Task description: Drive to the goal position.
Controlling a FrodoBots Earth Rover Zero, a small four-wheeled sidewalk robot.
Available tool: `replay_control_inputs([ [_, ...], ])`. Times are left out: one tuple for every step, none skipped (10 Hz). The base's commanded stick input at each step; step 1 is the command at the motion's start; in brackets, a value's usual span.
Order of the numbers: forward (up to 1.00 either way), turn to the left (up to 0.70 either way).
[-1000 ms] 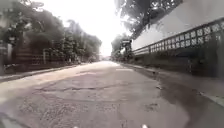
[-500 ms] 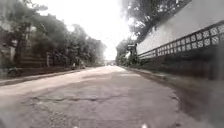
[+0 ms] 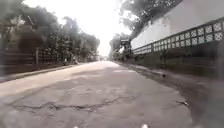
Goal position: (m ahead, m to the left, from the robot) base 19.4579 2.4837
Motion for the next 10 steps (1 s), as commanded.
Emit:
replay_control_inputs([
  [0.85,0.13],
  [0.85,0.15],
  [0.85,0.06],
  [0.85,0.04],
  [0.85,0.18],
  [0.85,0.03],
  [0.85,0.13],
  [0.85,0.02],
  [0.85,0.05],
  [0.85,0.05],
])
